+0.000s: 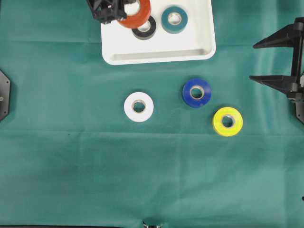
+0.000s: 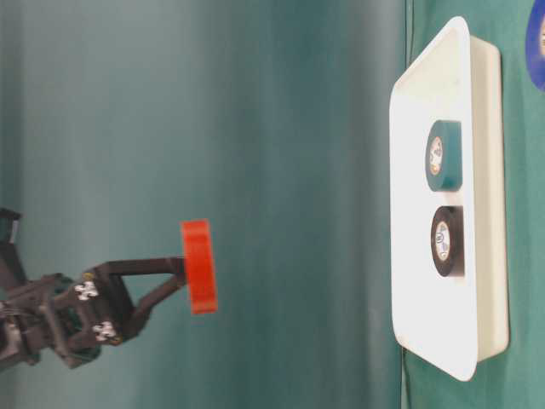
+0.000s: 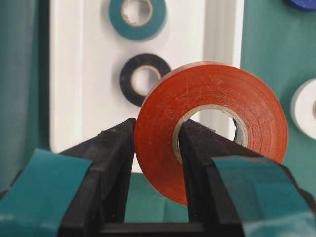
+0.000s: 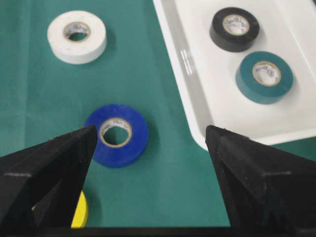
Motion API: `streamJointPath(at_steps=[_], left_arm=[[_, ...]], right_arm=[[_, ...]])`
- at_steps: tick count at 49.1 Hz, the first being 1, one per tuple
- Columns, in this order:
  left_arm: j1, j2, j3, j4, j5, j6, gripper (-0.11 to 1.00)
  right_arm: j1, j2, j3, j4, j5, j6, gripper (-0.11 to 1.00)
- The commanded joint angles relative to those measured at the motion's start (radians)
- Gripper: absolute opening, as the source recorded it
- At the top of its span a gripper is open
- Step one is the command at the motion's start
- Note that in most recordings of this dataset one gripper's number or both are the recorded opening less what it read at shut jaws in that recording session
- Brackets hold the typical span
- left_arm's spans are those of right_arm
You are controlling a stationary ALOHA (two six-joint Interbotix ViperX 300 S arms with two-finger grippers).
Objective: Pick up the tape from a random location and place it into the white case.
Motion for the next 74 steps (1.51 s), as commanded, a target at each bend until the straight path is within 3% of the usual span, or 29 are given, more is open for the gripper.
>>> streamJointPath(at_steps=[1,36,50,74], left_arm=[[0.003,-0.028,0.011,-0.002,-0.034,0.0,0.22],[0.089,0.1,0.321,-0.002,-0.411,0.008,0.22],[0.143,0.156,0.357,-0.002,-0.48,0.049,0.22],[0.144,0.161,0.394,-0.003,-0.52,0.049,0.22]], right_arm=[[-0.002,0.005,-0.017,-0.003,-0.003,-0.002,0.87],[-0.015,0.014,-0.012,-0.003,-0.006,-0.002,0.87],[-0.023,0.015,-0.012,-0.005,-0.006,-0.003,0.87],[-0.038,0.017,-0.012,-0.014,-0.008,-0.003,0.87]])
